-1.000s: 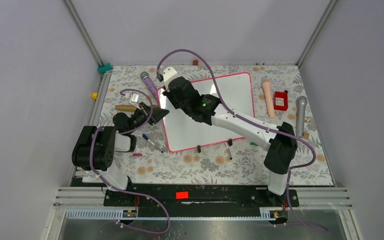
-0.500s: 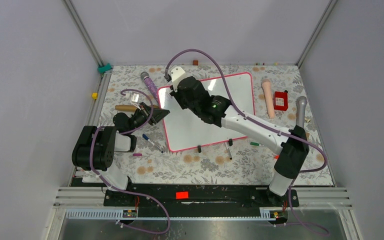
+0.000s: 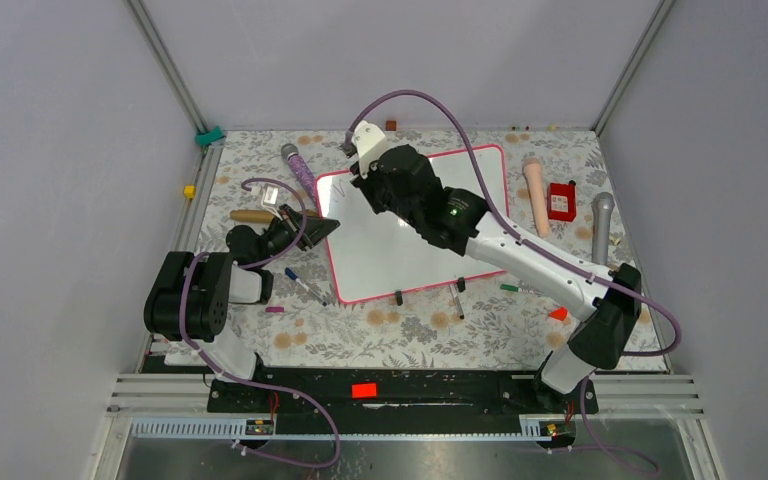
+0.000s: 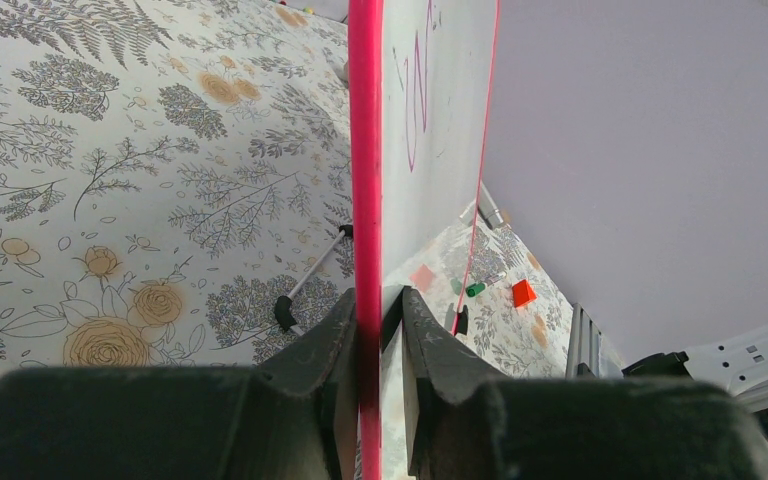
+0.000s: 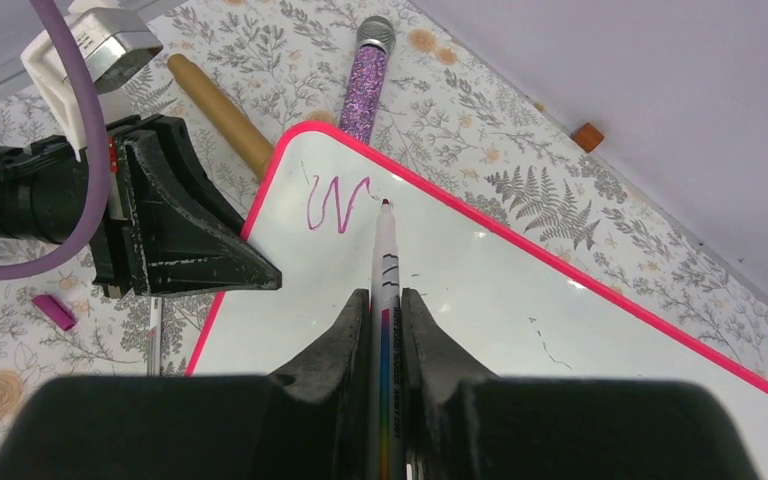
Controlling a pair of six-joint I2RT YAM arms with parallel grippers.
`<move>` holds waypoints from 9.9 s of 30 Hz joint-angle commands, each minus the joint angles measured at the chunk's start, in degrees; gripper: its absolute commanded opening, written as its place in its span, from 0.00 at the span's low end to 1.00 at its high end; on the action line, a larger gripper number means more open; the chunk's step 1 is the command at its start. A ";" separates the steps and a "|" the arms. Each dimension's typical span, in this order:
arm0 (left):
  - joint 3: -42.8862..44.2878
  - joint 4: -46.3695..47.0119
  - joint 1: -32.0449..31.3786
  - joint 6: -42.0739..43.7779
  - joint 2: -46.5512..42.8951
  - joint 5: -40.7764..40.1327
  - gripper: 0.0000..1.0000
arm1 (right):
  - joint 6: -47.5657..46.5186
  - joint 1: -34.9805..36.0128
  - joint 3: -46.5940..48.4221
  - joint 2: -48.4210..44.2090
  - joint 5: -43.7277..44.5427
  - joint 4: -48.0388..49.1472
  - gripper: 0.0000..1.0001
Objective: Write a sentence on the whiteboard
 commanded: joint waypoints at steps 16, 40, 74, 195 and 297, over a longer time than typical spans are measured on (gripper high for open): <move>0.62 0.70 -0.89 4.06 -1.01 0.60 0.00 | 4.72 -1.81 -10.82 -5.71 -4.32 12.00 0.00; 0.48 1.45 -1.25 4.88 -1.11 0.60 0.00 | 6.33 -1.30 -3.97 -2.32 -0.56 0.72 0.00; 0.12 0.31 -1.23 5.99 -2.22 0.39 0.00 | 10.07 -1.22 -1.63 2.42 0.57 0.91 0.00; 0.18 -0.49 -1.51 6.91 -2.55 0.42 0.00 | 7.17 -2.77 -0.10 2.00 1.90 -2.61 0.00; 0.11 -1.06 -1.40 7.31 -2.83 0.51 0.00 | 8.05 -6.16 -3.27 -2.33 -0.86 -2.05 0.00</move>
